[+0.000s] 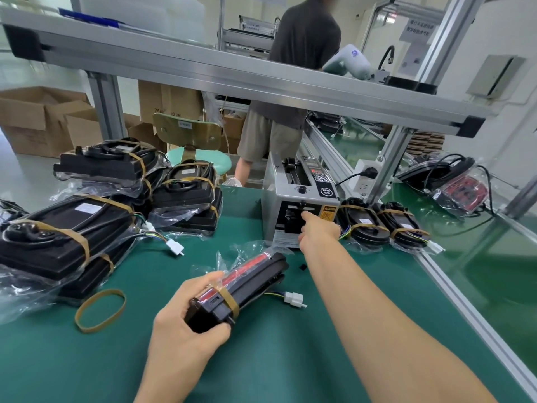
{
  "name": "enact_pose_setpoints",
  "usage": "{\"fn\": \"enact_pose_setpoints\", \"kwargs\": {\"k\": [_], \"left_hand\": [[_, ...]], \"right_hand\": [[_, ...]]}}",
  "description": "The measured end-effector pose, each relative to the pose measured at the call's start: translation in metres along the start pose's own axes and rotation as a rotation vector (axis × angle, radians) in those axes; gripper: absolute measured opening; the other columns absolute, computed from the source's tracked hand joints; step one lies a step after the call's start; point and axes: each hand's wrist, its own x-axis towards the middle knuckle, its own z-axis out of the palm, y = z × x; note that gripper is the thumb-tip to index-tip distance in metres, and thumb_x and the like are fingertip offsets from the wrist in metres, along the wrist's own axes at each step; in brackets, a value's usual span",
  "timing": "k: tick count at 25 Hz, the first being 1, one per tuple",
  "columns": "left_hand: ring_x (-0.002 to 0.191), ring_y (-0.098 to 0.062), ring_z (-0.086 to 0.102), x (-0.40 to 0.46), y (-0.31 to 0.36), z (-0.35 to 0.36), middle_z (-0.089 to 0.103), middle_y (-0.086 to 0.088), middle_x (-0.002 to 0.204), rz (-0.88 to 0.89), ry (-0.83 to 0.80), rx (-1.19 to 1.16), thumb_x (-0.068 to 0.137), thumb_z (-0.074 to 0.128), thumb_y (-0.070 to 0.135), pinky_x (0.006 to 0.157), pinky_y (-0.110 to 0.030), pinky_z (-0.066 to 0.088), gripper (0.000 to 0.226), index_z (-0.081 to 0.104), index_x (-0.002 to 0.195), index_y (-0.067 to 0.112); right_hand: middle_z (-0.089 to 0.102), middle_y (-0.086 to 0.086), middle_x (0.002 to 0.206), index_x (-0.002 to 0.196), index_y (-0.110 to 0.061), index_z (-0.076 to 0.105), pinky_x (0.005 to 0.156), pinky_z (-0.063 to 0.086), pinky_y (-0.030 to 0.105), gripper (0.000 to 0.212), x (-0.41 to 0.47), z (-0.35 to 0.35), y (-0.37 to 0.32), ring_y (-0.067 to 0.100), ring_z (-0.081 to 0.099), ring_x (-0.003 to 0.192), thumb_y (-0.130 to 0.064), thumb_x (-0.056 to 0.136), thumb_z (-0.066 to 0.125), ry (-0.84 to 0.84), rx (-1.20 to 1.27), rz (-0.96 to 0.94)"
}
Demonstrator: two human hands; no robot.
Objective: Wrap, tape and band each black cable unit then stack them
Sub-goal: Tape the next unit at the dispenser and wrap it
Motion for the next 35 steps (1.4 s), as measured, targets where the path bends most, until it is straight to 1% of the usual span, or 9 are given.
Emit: {"fn": "enact_pose_setpoints", "kwargs": {"k": [4,7,9,11,15,23,26,31,35], "left_hand": [[0.08,-0.008,0.066,-0.004,0.0,0.006,0.072,0.006,0.092,-0.01,0.029,-0.031,0.051,0.068,0.004,0.07,-0.01,0.048,0.062,0.068,0.101,0.04],[0.082,-0.009,0.065,-0.007,-0.001,0.017,0.071,0.005,0.094,0.016,0.132,-0.04,0.052,0.066,0.004,0.071,-0.01,0.046,0.063,0.067,0.102,0.04],[0.085,-0.008,0.065,-0.006,-0.002,0.023,0.07,0.006,0.098,0.032,0.183,-0.017,0.051,0.066,0.004,0.072,-0.009,0.045,0.063,0.066,0.104,0.038],[0.088,-0.005,0.065,-0.005,-0.002,0.026,0.069,0.01,0.1,0.04,0.212,0.007,0.051,0.067,0.006,0.073,-0.008,0.044,0.063,0.065,0.103,0.04],[0.089,-0.006,0.065,-0.007,0.002,0.027,0.069,0.01,0.1,0.045,0.226,0.018,0.052,0.067,0.008,0.076,-0.013,0.048,0.063,0.063,0.102,0.046],[0.094,-0.005,0.065,-0.005,-0.003,0.026,0.069,0.014,0.102,0.054,0.224,0.013,0.057,0.071,-0.016,0.078,-0.014,0.049,0.076,0.063,0.099,0.048],[0.094,-0.004,0.065,-0.005,-0.001,0.027,0.068,0.014,0.102,0.06,0.226,0.003,0.056,0.071,-0.008,0.078,-0.014,0.049,0.072,0.063,0.099,0.049],[0.095,-0.003,0.064,-0.005,0.001,0.028,0.067,0.016,0.102,0.068,0.233,0.011,0.053,0.067,0.007,0.078,-0.013,0.048,0.068,0.061,0.098,0.058],[0.095,-0.006,0.065,-0.004,-0.001,0.027,0.067,0.015,0.103,0.073,0.225,0.019,0.052,0.068,0.008,0.08,-0.019,0.049,0.068,0.061,0.1,0.055]], "right_hand": [[0.036,0.001,0.061,0.067,-0.016,0.037,0.028,0.026,0.02,0.033,-0.023,-0.008,-0.007,0.013,0.031,0.046,-0.011,0.087,0.063,-0.039,0.076,0.027],[0.056,-0.007,0.063,0.069,-0.019,0.061,0.053,0.036,0.017,0.017,-0.076,-0.027,0.002,0.007,0.052,0.057,-0.019,0.085,0.067,-0.44,-0.082,-0.172],[0.068,-0.017,0.086,0.07,-0.02,0.073,0.07,0.044,0.009,0.006,-0.12,-0.043,0.02,-0.008,0.061,0.081,-0.025,0.074,0.072,-0.737,-0.192,-0.298],[0.064,-0.02,0.111,0.067,-0.018,0.075,0.073,0.039,-0.001,0.006,-0.145,-0.054,0.037,-0.014,0.057,0.098,-0.023,0.07,0.074,-0.858,-0.205,-0.328],[0.052,-0.027,0.122,0.058,-0.02,0.072,0.081,0.035,0.004,0.026,-0.15,-0.055,0.05,-0.017,0.047,0.111,-0.01,0.082,0.069,-0.839,-0.236,-0.337],[0.045,-0.032,0.124,0.059,-0.025,0.074,0.087,0.034,0.01,0.027,-0.153,-0.047,0.054,-0.008,0.041,0.123,-0.01,0.081,0.071,-0.756,-0.325,-0.427],[0.046,-0.032,0.123,0.058,-0.026,0.074,0.079,0.035,0.002,0.027,-0.153,-0.047,0.055,-0.01,0.042,0.12,-0.011,0.081,0.072,-0.738,-0.338,-0.45],[0.046,-0.027,0.128,0.059,-0.027,0.073,0.09,0.036,0.018,0.025,-0.153,-0.046,0.06,-0.001,0.041,0.126,-0.013,0.08,0.073,-0.713,-0.348,-0.477],[0.048,-0.025,0.128,0.058,-0.023,0.073,0.081,0.039,0.007,0.026,-0.154,-0.046,0.06,-0.006,0.047,0.118,-0.011,0.08,0.071,-0.712,-0.295,-0.441]]}}
